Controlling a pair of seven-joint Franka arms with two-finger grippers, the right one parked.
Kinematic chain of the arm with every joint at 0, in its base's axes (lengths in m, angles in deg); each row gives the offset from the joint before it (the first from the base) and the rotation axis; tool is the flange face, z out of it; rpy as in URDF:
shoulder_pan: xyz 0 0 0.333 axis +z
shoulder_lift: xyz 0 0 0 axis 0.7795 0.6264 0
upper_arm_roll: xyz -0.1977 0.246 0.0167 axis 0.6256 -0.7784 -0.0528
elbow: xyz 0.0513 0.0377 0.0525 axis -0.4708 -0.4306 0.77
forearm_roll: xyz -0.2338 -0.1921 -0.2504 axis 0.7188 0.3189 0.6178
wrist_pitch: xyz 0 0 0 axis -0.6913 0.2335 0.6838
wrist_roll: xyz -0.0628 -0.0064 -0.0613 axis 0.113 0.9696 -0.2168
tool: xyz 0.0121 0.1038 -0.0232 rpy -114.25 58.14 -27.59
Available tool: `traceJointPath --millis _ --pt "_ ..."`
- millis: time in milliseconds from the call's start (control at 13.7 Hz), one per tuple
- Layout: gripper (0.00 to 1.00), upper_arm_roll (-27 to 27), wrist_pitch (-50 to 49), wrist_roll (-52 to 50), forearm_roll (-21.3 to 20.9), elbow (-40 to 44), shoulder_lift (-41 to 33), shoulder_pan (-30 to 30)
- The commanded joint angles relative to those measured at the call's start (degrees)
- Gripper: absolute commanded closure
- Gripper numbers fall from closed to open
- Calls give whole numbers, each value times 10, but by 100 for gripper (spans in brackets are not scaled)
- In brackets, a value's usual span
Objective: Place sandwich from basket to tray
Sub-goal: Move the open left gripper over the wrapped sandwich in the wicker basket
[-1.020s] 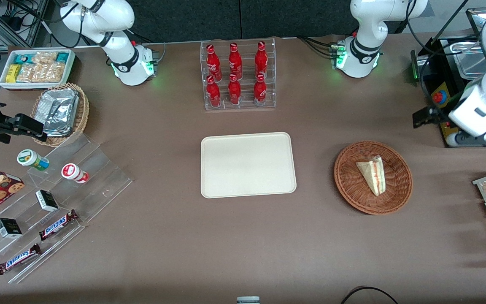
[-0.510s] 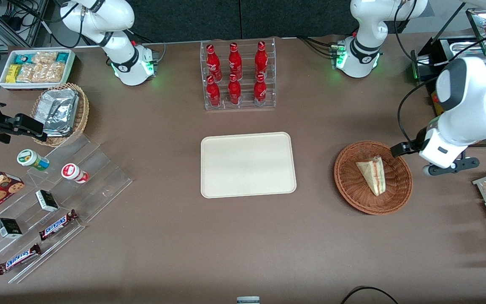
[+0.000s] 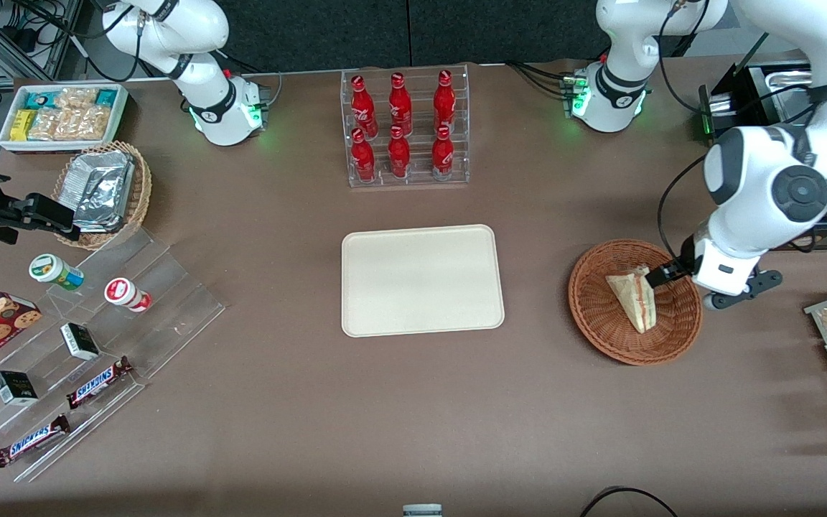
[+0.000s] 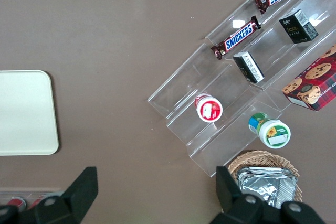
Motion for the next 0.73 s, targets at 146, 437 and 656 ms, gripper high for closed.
traceJointPath --millis 146,437,656 --pt "0 5 76 -62 2 -34 6 -26" --pt "0 4 80 -82 2 -38 14 -34" --pt "0 3 82 -82 1 -38 24 -33"
